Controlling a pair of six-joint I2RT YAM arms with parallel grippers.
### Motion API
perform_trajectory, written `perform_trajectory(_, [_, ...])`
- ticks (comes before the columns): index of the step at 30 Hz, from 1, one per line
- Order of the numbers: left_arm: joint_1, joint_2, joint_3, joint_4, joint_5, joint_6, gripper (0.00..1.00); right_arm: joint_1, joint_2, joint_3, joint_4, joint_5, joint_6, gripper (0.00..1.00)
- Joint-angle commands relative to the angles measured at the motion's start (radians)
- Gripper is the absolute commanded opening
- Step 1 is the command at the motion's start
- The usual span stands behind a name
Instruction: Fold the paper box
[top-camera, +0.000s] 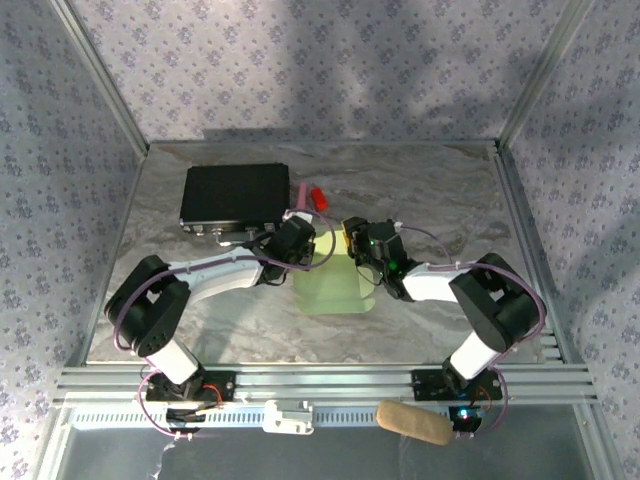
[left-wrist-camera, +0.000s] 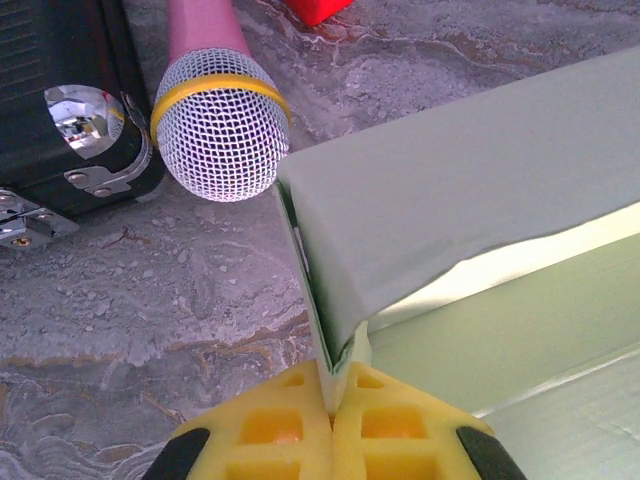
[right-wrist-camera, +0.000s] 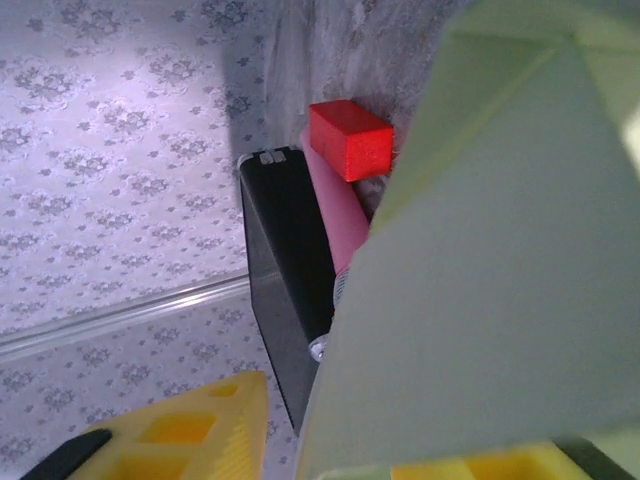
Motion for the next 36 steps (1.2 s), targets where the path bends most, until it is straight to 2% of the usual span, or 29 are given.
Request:
perform_trajectory(1, [0.004, 0.012, -0.004, 0.023, 0.013, 0.02, 0.0, -0.011, 0.028, 0.022, 0.013, -0.01, 0.01, 0.28])
perform_trajectory(6, [0.004, 0.0, -0.023, 0.057, 0.033, 0.014, 0.0, -0.018, 0.042, 0.027, -0.009, -0.017, 0.017, 0.01])
perform_trajectory(7, [0.004, -0.002, -0.03, 0.065, 0.039, 0.014, 0.0, -0.019, 0.045, 0.027, -0.014, -0.017, 0.023, 0.0])
perform_trajectory(10, [0.018, -0.022, -0.082, 0.119, 0.078, 0.012, 0.09, -0.023, 0.043, 0.023, -0.039, -0.019, 0.029, 0.0])
perform_trajectory(17, [0.073, -0.192, -0.292, 0.372, 0.293, 0.028, 0.38, -0.035, 0.041, 0.033, -0.089, -0.037, 0.026, 0.0])
perform_trajectory(21, [0.096, -0.306, -0.362, 0.4, 0.353, 0.049, 0.44, -0.037, 0.043, 0.045, -0.104, -0.044, 0.027, 0.0])
perform_trajectory(23, [0.144, -0.336, -0.392, 0.395, 0.395, 0.042, 0.43, -0.039, 0.043, 0.051, -0.111, -0.046, 0.026, 0.0])
perform_trajectory(28, [0.242, -0.283, -0.4, 0.405, 0.512, 0.038, 0.28, -0.039, 0.053, 0.065, -0.117, -0.064, 0.026, 0.0])
perform_trajectory(36, [0.247, -0.142, -0.335, 0.484, 0.573, 0.072, 0.25, -0.039, 0.05, 0.068, -0.132, -0.064, 0.029, 0.0])
